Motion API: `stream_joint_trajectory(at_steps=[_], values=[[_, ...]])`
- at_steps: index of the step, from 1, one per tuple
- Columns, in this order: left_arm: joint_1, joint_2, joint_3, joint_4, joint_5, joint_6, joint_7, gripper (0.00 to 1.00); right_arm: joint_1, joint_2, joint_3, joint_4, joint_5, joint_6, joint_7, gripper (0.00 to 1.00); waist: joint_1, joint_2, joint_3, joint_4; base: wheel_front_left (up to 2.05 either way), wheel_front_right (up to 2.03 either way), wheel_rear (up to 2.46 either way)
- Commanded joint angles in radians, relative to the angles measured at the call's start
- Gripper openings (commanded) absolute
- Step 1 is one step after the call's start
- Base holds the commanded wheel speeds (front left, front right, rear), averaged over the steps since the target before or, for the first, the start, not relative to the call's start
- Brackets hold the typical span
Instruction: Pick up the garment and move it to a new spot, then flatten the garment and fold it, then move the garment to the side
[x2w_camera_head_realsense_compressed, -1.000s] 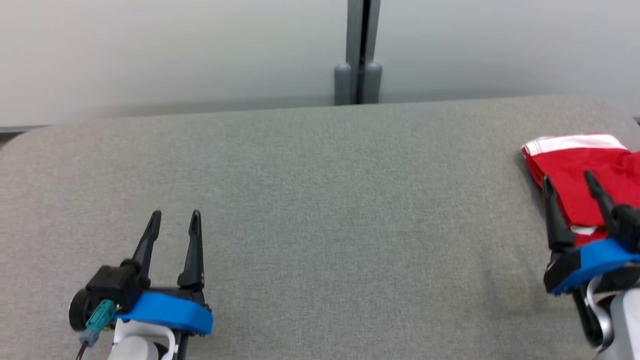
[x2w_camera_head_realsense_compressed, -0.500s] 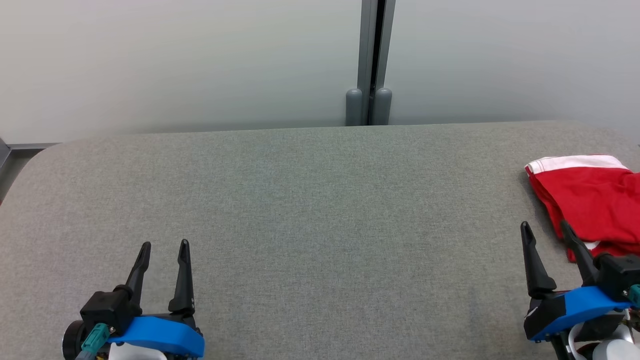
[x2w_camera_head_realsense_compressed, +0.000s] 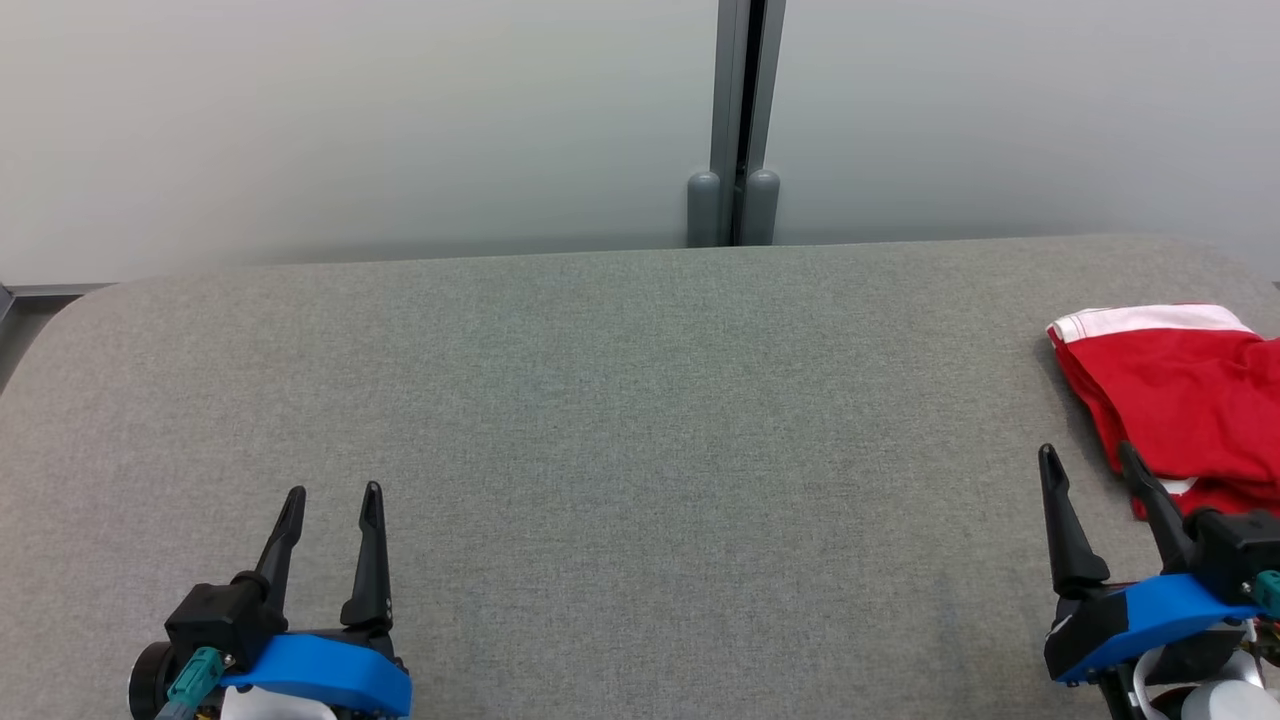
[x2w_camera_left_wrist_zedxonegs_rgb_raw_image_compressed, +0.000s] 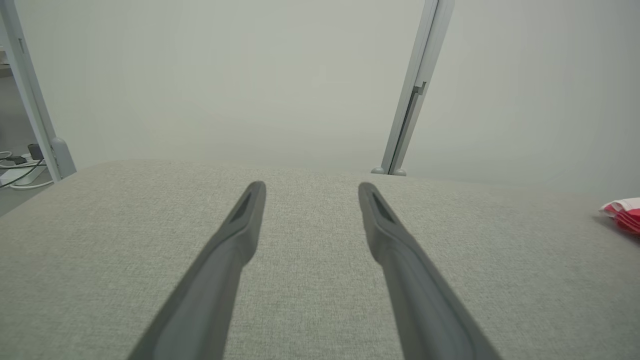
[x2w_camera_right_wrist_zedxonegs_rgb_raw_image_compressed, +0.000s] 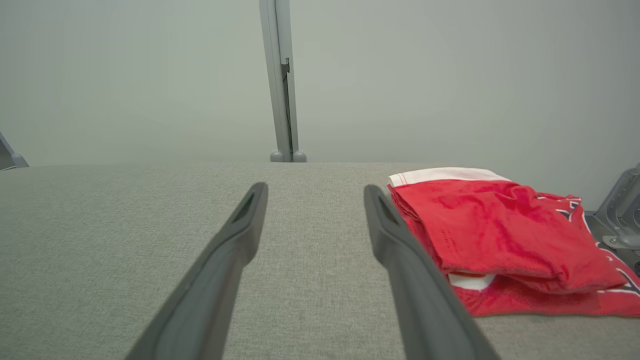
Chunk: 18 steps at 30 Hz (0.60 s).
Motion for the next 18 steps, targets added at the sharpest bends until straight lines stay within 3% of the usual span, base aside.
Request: stream_joint_trajectory(at_steps=[1,18], values=[[-0.006,-0.002,0.003,0.0,0.007,-0.005,-0.004,1.0,0.017,0.005,-0.003,0.003,-0.006,0.0,-0.006,1.0,0.0,0.0,-0.001,0.0,0.0,0.0,0.0],[-0.005,-0.004,0.006,0.007,0.015,-0.011,-0.004,1.0,0.009,0.013,0.002,0.028,0.003,0.0,-0.015,1.0,0.0,0.0,-0.009,0.001,0.0,0.0,0.0]])
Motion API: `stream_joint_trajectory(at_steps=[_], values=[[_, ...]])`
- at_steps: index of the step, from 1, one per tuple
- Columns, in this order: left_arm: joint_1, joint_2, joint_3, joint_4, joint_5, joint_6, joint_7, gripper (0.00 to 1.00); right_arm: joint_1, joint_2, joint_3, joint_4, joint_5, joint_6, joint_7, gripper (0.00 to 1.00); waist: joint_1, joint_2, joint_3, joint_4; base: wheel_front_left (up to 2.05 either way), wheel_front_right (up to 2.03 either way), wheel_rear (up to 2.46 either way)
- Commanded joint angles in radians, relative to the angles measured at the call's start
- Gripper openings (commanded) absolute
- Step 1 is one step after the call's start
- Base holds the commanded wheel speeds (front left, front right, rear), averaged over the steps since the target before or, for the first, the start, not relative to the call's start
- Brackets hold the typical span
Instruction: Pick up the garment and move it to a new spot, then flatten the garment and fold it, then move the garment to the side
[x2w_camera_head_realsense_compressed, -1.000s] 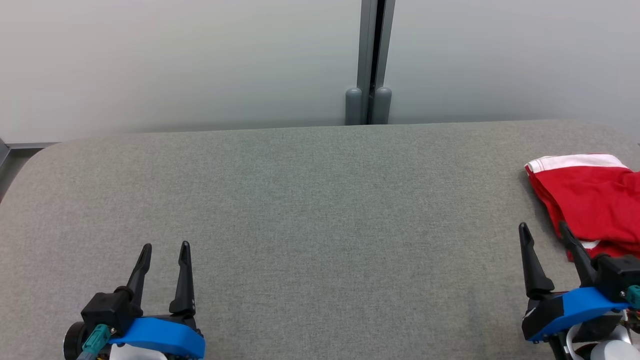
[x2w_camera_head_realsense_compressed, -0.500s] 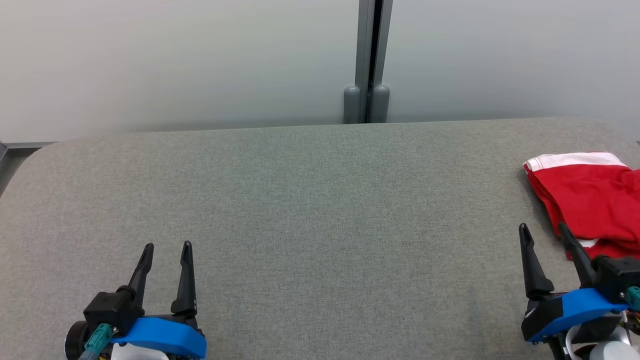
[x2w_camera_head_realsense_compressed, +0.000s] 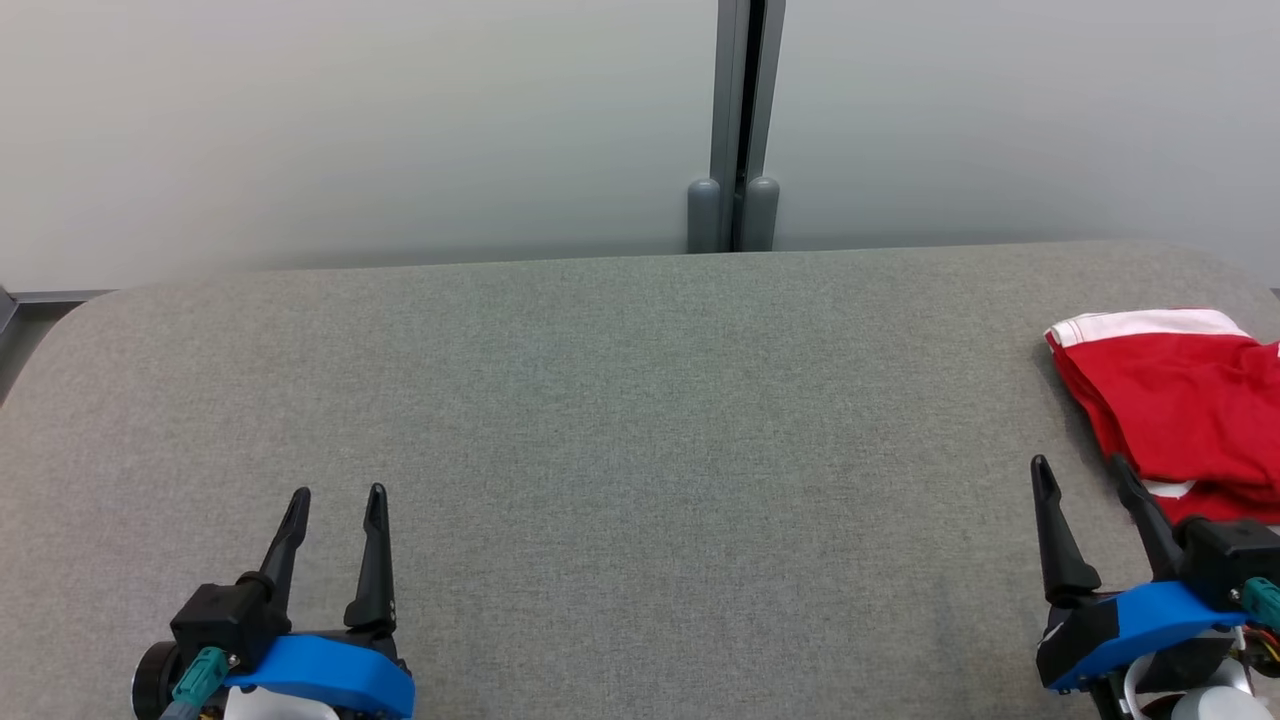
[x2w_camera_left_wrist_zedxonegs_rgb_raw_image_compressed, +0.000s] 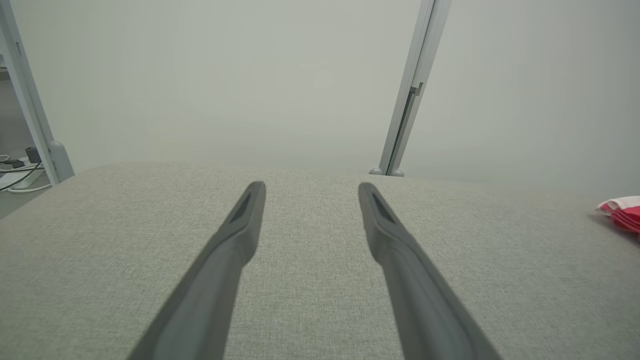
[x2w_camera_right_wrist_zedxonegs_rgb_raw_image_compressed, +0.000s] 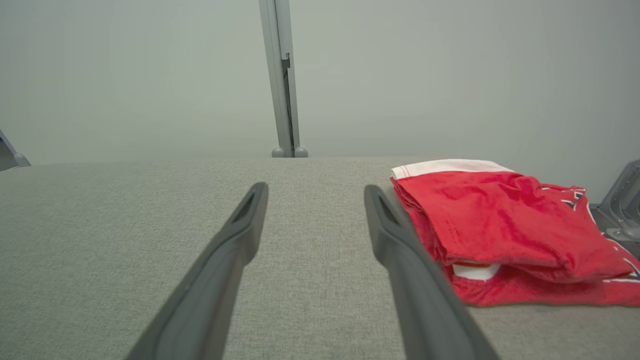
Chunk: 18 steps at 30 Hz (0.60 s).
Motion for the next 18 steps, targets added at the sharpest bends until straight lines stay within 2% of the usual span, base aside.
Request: stream_joint_trajectory(at_steps=[1,8,18], values=[[0.0,0.0,0.0,0.0,0.0,0.0,0.0,0.0,0.0,0.0,0.001,0.0,0.0,0.0,0.0,0.0,0.0,0.0,-0.001,0.001,0.0,0.0,0.0],[0.043,-0.018,-0.008,0.047,-0.01,0.0,0.008,0.0,0.016,0.01,0.002,0.055,0.007,0.0,0.01,0.0,0.0,0.0,-0.001,0.0,0.0,0.0,0.0],[0.029,-0.027,0.024,0.028,-0.188,-0.002,0.06,0.0,0.005,0.014,-0.002,0.059,0.207,0.0,0.038,0.0,0.0,0.0,-0.002,0.0,0.0,0.0,0.0]])
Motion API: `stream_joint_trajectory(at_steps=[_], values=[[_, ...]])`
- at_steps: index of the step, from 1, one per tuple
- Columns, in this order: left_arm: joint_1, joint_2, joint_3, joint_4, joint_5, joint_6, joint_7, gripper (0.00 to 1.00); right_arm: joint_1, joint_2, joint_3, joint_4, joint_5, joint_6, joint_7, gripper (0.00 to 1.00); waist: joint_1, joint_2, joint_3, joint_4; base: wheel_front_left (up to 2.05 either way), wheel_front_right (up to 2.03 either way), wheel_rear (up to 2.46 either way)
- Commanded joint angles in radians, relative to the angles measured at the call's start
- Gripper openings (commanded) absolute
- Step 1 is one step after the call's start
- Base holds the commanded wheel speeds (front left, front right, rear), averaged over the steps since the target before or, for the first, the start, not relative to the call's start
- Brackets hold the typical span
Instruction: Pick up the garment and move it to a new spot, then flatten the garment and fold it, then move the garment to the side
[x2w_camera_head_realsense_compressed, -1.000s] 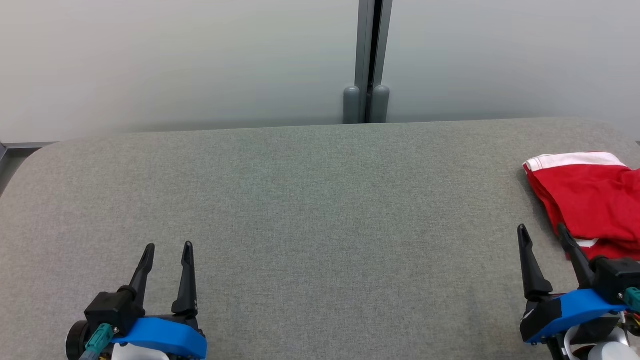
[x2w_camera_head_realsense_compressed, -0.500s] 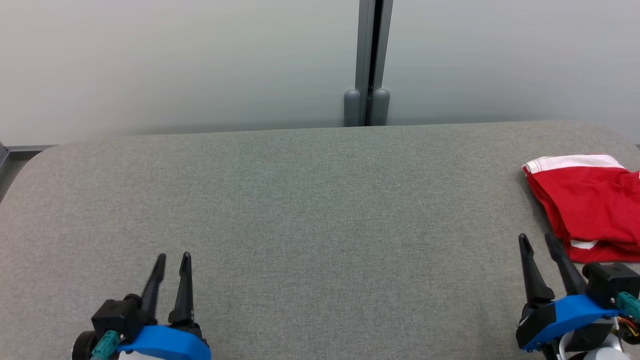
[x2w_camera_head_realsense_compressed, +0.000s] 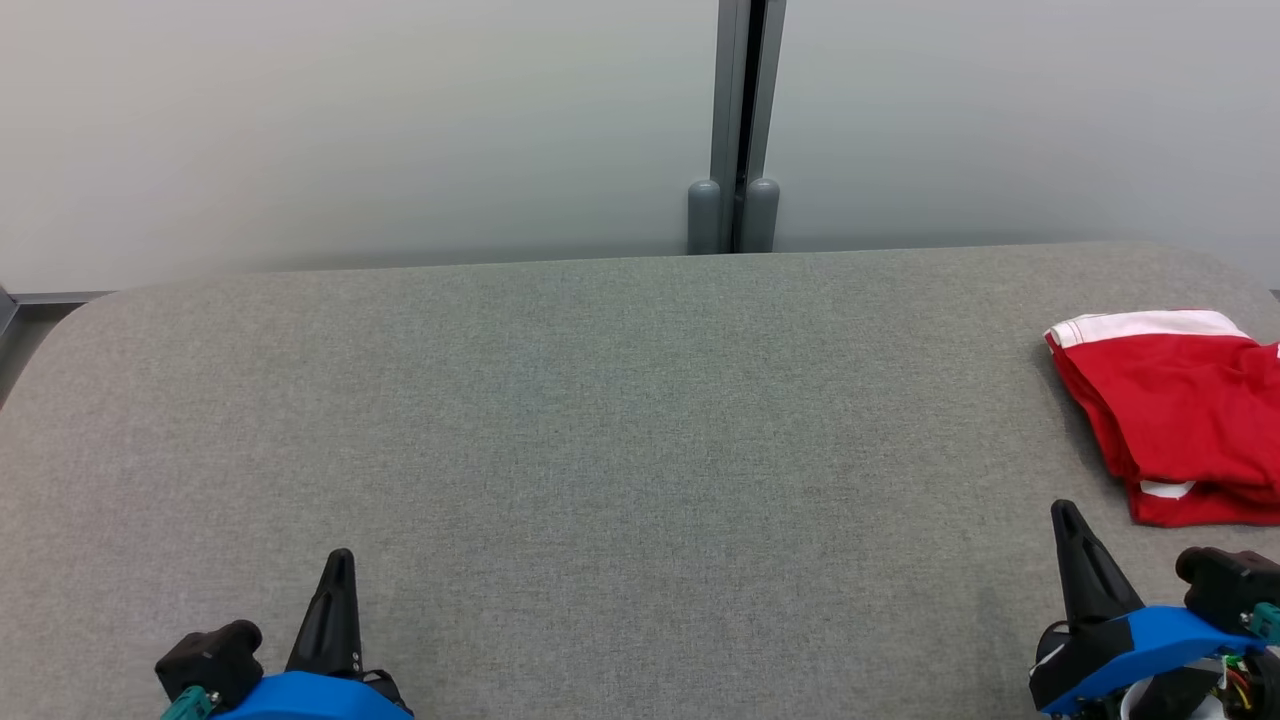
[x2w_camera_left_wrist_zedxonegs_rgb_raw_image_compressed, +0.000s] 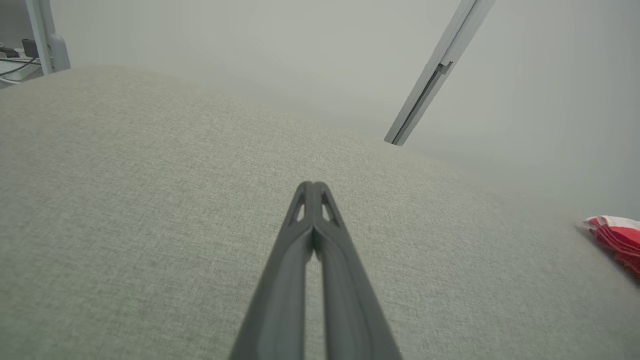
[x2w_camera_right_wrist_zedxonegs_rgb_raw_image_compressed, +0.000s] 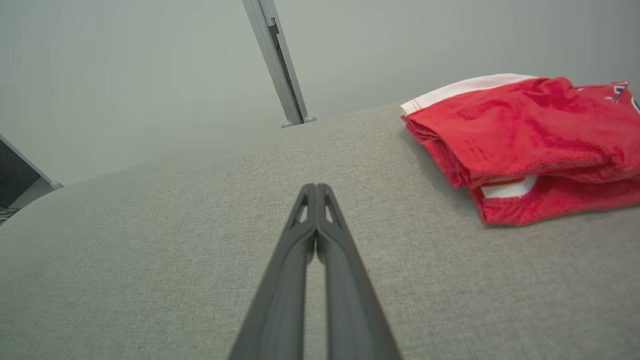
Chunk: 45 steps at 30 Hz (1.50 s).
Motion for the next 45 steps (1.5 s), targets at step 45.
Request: stream_joint_trajectory(at_steps=[45], values=[[-0.065,-0.029,0.108,-0.09,-0.62,-0.011,0.17,0.0,-0.044,0.011,0.0,-0.012,0.702,0.0,0.079,0.0,0.0,0.0,-0.005,0.001,0.0,0.0,0.0]])
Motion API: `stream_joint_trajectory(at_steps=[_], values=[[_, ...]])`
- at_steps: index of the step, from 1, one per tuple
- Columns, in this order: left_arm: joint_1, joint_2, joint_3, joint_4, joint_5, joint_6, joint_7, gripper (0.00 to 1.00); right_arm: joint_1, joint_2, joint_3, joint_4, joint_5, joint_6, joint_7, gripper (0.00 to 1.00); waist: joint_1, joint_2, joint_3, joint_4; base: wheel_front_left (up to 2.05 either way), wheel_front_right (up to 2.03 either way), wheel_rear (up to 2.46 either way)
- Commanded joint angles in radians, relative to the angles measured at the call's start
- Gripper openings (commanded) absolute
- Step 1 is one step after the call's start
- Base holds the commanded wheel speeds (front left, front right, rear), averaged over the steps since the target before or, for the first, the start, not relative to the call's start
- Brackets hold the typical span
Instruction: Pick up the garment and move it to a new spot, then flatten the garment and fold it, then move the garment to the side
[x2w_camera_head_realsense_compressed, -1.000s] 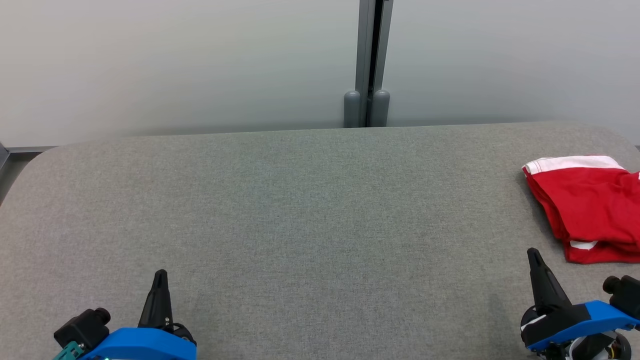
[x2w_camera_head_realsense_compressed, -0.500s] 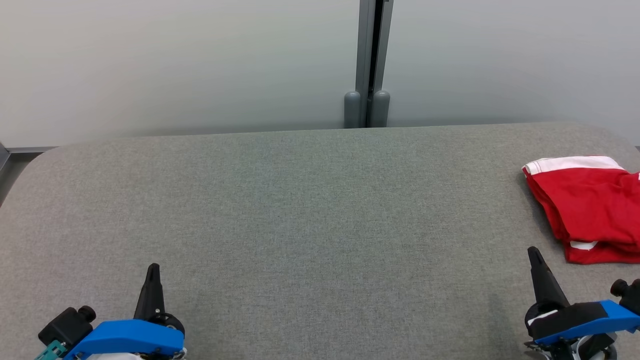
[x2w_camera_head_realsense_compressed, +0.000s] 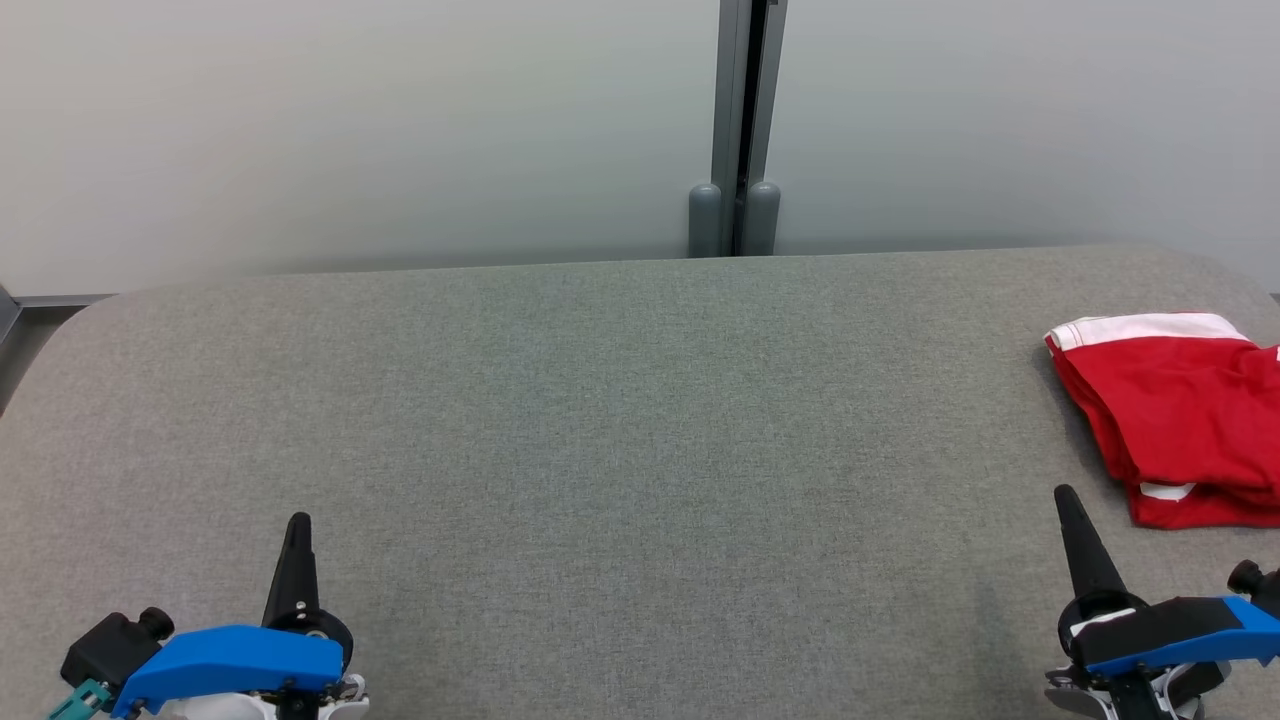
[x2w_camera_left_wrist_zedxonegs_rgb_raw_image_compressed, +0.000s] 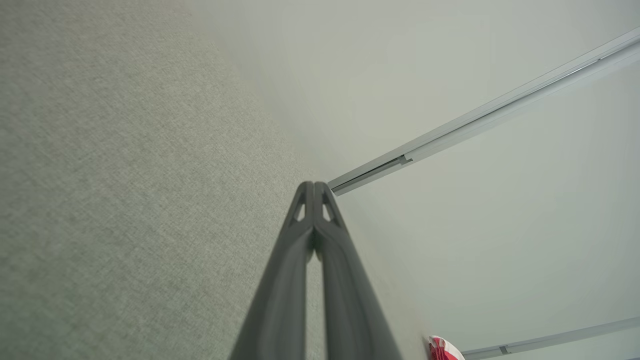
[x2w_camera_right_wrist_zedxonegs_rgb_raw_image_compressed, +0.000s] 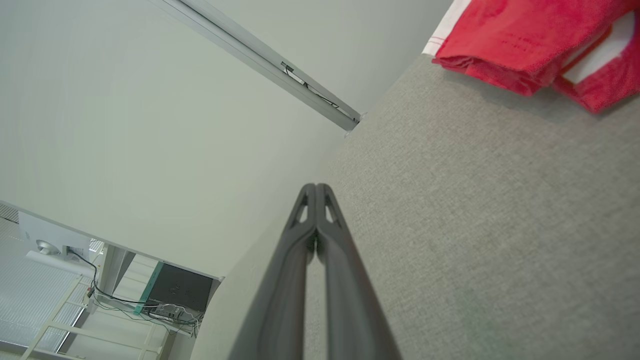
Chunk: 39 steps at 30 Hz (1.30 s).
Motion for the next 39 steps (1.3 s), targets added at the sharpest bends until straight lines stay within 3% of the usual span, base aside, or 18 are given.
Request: stream_joint_trajectory(at_steps=[1,39], values=[[-0.023,0.001,0.009,-0.015,-0.024,-0.007,0.006,0.0,-0.024,0.0,-0.002,-0.01,0.031,0.0,0.002,0.0,-0.0001,-0.0001,0.0,0.0,0.0,0.0,0.0],[-0.043,-0.016,0.063,-0.051,-0.346,-0.011,0.097,0.0,-0.038,0.009,-0.002,-0.004,0.393,0.0,0.046,0.0,-0.0001,-0.0001,-0.004,0.001,0.0,0.0,0.0]])
